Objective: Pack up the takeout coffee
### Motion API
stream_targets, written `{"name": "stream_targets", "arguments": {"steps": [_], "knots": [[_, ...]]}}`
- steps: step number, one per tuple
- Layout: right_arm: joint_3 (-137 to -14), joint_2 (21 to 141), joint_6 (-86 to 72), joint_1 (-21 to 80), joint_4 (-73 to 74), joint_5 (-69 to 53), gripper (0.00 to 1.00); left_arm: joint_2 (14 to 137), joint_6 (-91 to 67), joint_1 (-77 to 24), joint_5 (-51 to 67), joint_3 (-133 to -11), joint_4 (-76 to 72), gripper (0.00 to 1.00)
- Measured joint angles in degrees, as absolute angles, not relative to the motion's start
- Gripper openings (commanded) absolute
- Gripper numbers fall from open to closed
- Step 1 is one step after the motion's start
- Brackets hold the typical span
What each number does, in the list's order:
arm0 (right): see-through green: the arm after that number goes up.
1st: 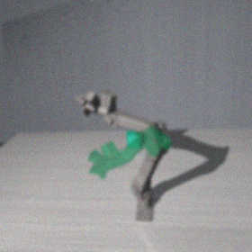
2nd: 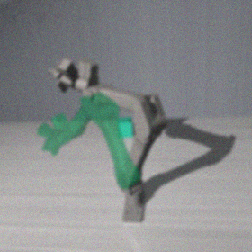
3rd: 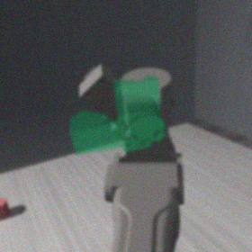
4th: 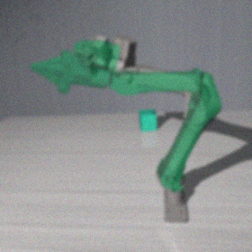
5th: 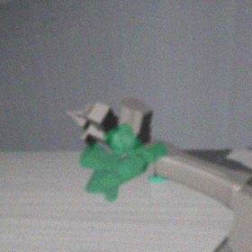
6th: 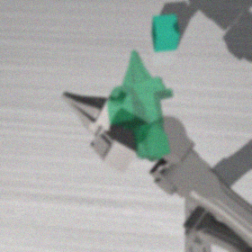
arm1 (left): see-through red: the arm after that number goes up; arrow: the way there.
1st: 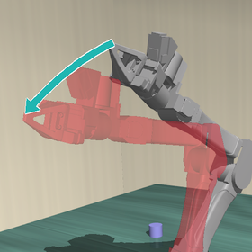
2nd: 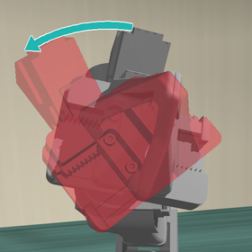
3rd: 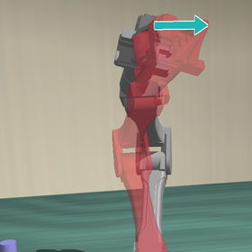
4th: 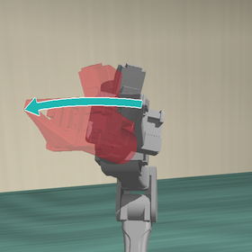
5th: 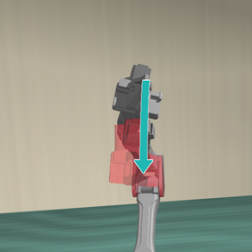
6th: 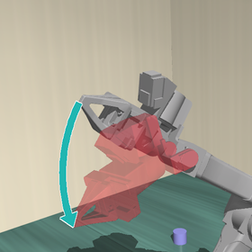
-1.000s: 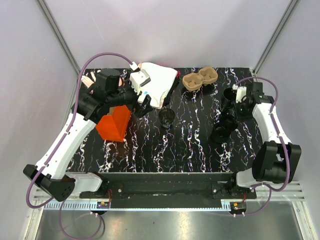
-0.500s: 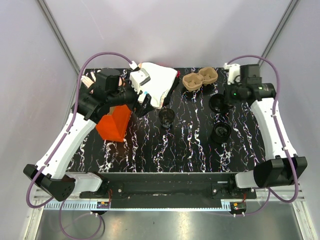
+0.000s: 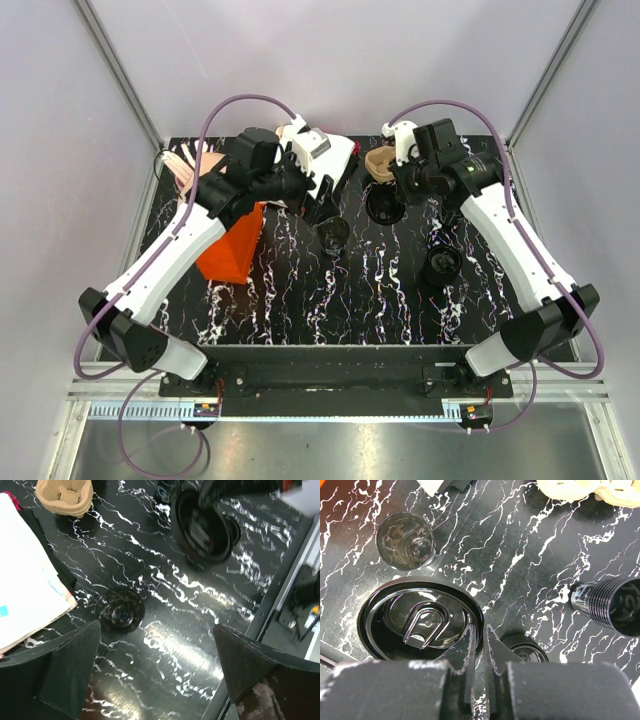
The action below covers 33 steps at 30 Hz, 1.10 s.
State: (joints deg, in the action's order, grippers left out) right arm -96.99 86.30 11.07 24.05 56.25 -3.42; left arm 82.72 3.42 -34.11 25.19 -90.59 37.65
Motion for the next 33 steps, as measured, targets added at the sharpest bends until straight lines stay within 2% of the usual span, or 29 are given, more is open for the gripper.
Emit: {"name": "stream_targets", "arguments": {"steps": [10,22,25,27,30,33], "knots": [[-100.3,88.2,10.6,28.4,56.4,-1.9,0.04,88.8,-5.4,-34.1,26.0,-94.8,34.1,0.99],[-101.6,88.2,10.3,31.3,56.4,-2.0,0.04,96.2,-11.3,-34.1,34.3,-96.8,32.3,0.97],[-101.7,88.2,10.3,31.8,56.4,-2.0,0.04,96.5,-12.3,-34.1,35.9,-96.8,31.6,0.84],[-101.7,88.2,10.3,32.1,56.4,-2.0,0.04,96.5,-12.6,-34.1,36.6,-96.8,31.2,0.66],[-101.7,88.2,10.2,32.3,56.4,-2.0,0.04,96.5,-13.4,-34.1,37.7,-96.8,30.5,0.48],[-101.7,88.2,10.2,32.3,56.4,-2.0,0.05,96.5,-13.7,-34.1,38.6,-96.8,29.8,0.37]]}}
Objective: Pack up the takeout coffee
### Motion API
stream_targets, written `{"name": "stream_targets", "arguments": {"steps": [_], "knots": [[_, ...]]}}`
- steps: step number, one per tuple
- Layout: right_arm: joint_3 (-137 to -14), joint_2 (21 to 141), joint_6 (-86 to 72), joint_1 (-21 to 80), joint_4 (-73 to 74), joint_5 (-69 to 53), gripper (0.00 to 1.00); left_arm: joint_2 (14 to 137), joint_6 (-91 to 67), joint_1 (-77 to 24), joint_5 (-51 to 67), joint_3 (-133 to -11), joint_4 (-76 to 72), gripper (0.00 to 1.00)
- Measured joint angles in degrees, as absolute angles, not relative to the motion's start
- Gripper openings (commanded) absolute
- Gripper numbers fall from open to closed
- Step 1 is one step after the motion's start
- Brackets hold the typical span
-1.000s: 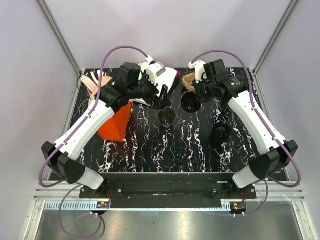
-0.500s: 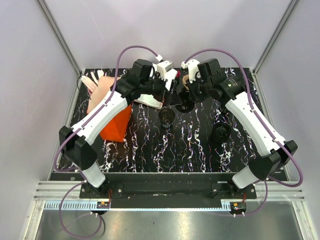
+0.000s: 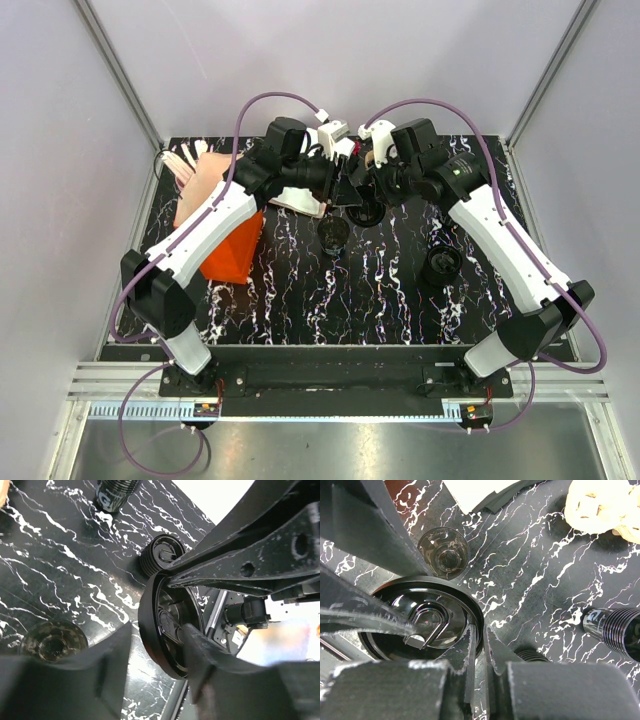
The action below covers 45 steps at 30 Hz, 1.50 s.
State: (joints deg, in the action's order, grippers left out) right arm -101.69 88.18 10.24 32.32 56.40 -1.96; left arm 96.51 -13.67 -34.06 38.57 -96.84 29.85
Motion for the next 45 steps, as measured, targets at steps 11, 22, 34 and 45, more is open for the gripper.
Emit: {"name": "stream_targets", "arguments": {"steps": [11,22,34,45], "knots": [[-102.3,88.2,10.8,32.7,56.4,-1.4,0.56,96.5,-13.5,-33.6,37.7,-96.7,29.8,0.21],[-93.5,80.1,12.3,26.7,50.5,-5.5,0.74,93.4,-10.7,-31.4,38.7,-93.7,29.7,0.22],[-73.7,76.1,21.7,21.2,52.2,-1.3,0.75,79.4,-5.7,-18.5,36.0,-85.4,31.6,0.25],[-76.2,73.5,21.9,6.9,50.2,-2.5,0.75,79.9,-4.1,-19.8,35.8,-84.2,31.4,0.45]]}}
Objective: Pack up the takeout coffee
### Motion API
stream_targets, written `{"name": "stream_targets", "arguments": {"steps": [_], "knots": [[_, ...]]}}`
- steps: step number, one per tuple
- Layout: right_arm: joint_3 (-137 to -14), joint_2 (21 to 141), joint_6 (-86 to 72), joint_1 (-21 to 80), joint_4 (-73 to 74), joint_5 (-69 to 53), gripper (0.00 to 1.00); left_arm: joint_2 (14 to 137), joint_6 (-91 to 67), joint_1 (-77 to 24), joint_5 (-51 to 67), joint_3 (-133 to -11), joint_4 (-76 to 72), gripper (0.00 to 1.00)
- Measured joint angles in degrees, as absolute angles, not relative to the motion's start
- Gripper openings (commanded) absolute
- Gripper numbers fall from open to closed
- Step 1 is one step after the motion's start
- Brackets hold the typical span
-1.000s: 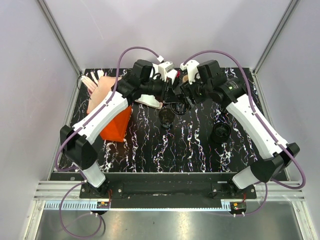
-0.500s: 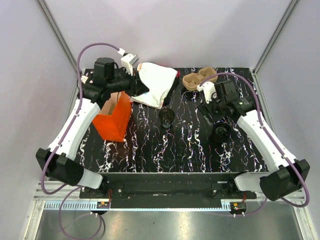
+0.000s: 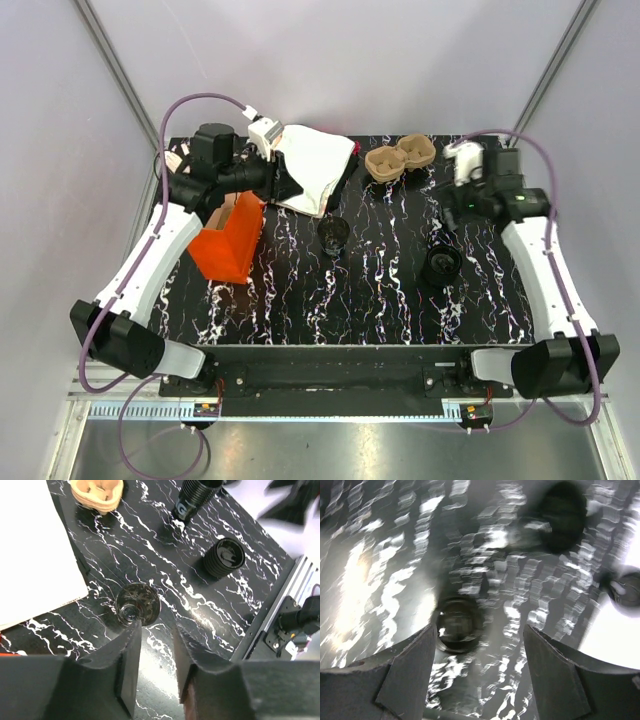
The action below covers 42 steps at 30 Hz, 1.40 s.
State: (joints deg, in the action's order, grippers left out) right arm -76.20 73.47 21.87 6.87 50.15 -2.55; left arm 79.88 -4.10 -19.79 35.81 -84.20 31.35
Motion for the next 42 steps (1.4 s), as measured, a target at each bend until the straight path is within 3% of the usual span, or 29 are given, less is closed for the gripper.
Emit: {"name": "stream_targets", "arguments": {"steps": [6,23,29,42], "knots": [[-79.2,71.4,22.1,-6.9,48.9,-2.8,0.74,79.9,-2.1,-22.7,34.7,-83.7,31.5,0.63],[-76.7,71.9,22.6,-7.9,54.0,-14.9,0.70,79.9,-0.9,-24.3,33.1,-83.7,33.3,0.99],[-73.5,73.8,22.9,-6.9,54.9,-16.1,0.68,79.9,-0.9,-24.8,32.8,-83.8,33.4,0.99],[-64.2,77.4,23.4,-5.0,52.4,-12.1,0.52,79.9,-0.8,-25.1,32.7,-83.8,33.4,0.99]]}}
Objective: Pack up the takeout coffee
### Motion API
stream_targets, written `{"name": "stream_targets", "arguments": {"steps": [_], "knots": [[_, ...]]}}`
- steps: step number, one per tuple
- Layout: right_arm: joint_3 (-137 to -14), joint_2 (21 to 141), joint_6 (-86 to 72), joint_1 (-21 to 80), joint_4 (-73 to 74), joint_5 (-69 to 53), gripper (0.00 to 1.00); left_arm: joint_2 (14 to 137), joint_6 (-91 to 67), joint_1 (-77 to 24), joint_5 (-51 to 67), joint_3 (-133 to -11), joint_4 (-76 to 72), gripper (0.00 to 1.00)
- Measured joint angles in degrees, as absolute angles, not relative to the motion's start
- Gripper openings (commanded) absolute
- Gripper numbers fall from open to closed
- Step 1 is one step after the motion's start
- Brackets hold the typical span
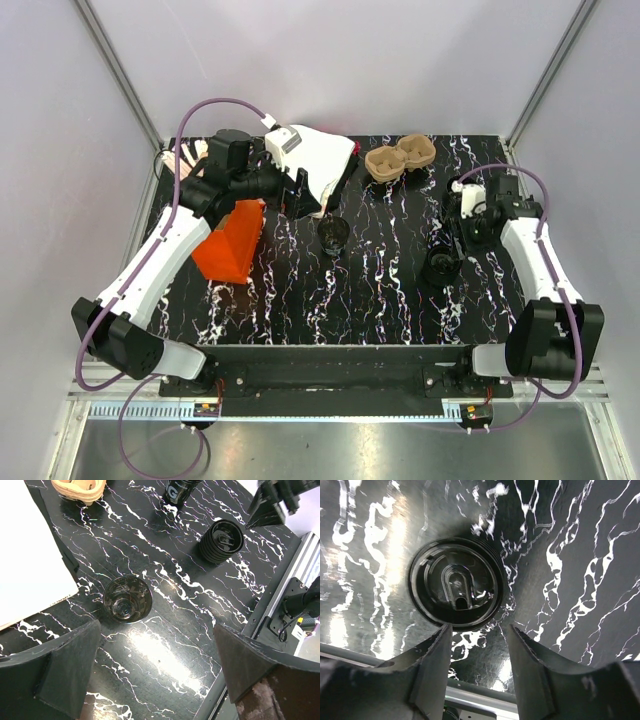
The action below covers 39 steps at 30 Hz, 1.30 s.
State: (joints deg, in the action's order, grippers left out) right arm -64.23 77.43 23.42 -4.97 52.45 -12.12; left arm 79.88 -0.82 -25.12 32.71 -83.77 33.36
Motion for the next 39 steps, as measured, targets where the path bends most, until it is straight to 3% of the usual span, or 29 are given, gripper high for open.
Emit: {"name": "stream_targets", "arguments": {"steps": [20,39], "knots": [[-59.7,82.1,23.6,-5.0,45.9,-8.0,0.42,79.9,0.0,-25.3,32.7,-83.7,33.3,0.99],[-59.8,84.2,21.1,-5.0,44.1,-8.0,0.13,79.1,0.2,-25.3,32.6,-82.2,33.3,0.99]]}}
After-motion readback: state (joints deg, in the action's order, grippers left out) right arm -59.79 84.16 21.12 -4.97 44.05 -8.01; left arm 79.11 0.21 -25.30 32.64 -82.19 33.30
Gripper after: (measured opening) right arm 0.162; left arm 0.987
